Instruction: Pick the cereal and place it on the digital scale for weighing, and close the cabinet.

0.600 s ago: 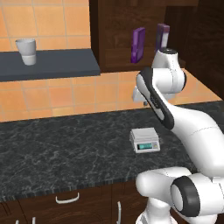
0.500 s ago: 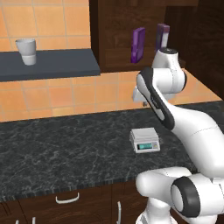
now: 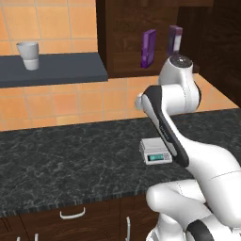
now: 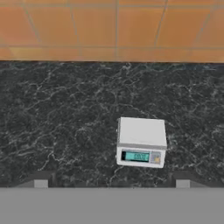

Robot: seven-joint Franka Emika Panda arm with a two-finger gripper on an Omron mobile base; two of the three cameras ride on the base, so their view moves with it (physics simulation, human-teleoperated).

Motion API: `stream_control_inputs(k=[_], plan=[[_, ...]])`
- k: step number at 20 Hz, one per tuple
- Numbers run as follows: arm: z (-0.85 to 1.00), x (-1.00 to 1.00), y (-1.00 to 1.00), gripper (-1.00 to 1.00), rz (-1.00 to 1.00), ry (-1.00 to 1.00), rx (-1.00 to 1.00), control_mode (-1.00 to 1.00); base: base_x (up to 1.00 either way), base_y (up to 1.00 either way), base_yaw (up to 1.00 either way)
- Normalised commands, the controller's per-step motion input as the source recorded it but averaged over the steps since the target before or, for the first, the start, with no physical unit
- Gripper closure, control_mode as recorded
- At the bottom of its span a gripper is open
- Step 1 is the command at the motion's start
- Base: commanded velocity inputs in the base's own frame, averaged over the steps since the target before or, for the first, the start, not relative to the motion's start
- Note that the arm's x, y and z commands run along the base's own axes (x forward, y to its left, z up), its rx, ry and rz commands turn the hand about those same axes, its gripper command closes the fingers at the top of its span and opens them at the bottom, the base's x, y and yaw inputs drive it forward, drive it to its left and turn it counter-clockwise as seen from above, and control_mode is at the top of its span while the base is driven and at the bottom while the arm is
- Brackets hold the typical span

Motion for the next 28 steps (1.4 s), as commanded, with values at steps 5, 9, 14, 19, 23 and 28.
stream_control_inputs(k=[5,9,14,19,23,28], plan=[[0.49,-0.02,0.11,-1.00,0.00,-0.27,0.00,-1.00,0.00,0.00,0.00],[0.68,0.00,0.03,-1.00,-0.01,-0.13,-0.02,-1.00,0.00,0.00,0.00],[0.64,0.00,0.00,-1.00,-0.03,-0.10,0.00,-1.00,0.00,0.00,0.00],[0.69,0.00,-0.02,-1.00,-0.01,-0.07,0.00,-1.00,0.00,0.00,0.00],[0.48,0.13,0.00,-1.00,-0.01,-0.06,0.00,-1.00,0.00,0.00,0.00],[0.16,0.33,0.00,-1.00,-0.04,-0.03,-0.01,-1.00,0.00,0.00,0.00]])
